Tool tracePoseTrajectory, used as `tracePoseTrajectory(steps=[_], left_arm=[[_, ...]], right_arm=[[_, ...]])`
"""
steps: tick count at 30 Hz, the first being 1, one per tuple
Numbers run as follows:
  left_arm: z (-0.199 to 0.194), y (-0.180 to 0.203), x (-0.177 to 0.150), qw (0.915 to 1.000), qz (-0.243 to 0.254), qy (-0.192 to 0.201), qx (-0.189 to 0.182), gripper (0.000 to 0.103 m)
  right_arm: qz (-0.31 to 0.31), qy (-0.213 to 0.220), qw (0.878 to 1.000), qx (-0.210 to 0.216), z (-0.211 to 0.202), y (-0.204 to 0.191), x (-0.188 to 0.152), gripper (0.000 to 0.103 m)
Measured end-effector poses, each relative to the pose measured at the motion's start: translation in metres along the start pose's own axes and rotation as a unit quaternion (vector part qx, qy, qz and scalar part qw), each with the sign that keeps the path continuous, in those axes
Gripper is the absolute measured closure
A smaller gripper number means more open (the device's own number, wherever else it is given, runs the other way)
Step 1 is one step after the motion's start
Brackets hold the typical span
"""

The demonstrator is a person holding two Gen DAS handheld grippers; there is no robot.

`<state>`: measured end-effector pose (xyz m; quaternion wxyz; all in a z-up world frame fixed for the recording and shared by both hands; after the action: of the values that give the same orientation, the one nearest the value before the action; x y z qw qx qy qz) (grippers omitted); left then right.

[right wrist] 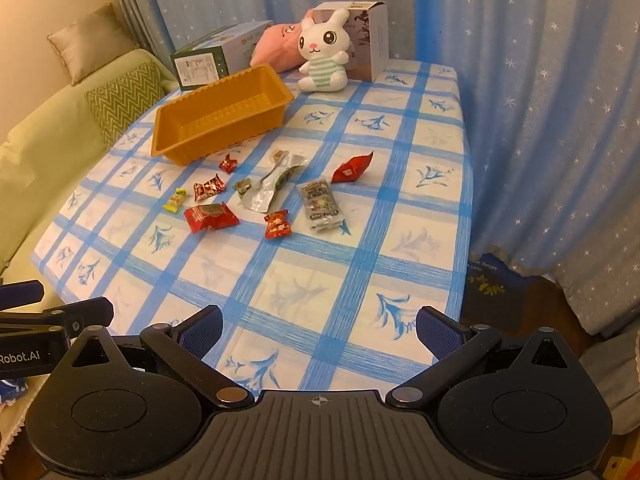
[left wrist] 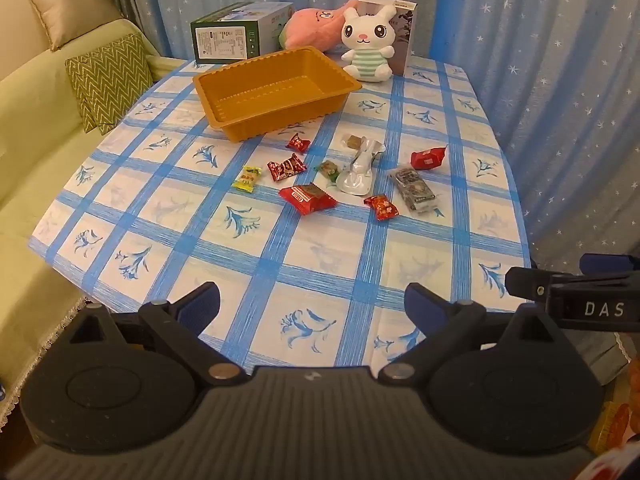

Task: Organize snacks

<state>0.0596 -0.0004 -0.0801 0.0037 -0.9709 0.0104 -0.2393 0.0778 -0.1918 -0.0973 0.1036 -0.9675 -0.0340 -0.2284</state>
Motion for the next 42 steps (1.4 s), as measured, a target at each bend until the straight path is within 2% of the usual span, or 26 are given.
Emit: tracePoseTrajectory(steps=[42], left_arm=[[0.0025, 0.0061, 0.0045, 1.0, 0.0, -0.002, -0.008, 0.005]], right_arm=[[0.0, -0.002, 1.0, -0.002, 0.0043, 0.0008, 0.0052, 0.0]])
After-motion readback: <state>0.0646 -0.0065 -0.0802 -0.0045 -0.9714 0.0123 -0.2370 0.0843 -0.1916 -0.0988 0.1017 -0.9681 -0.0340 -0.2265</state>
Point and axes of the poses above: each gripper's, at about its wrist camera, not at the fingertips, and z roughly the way its jaws point, y to its right, x to its top, the point moved 10 cm from there along z, roughly the way its jaws point, and after that the axes turned 9 degrees about -y, right-handed, at the moved point
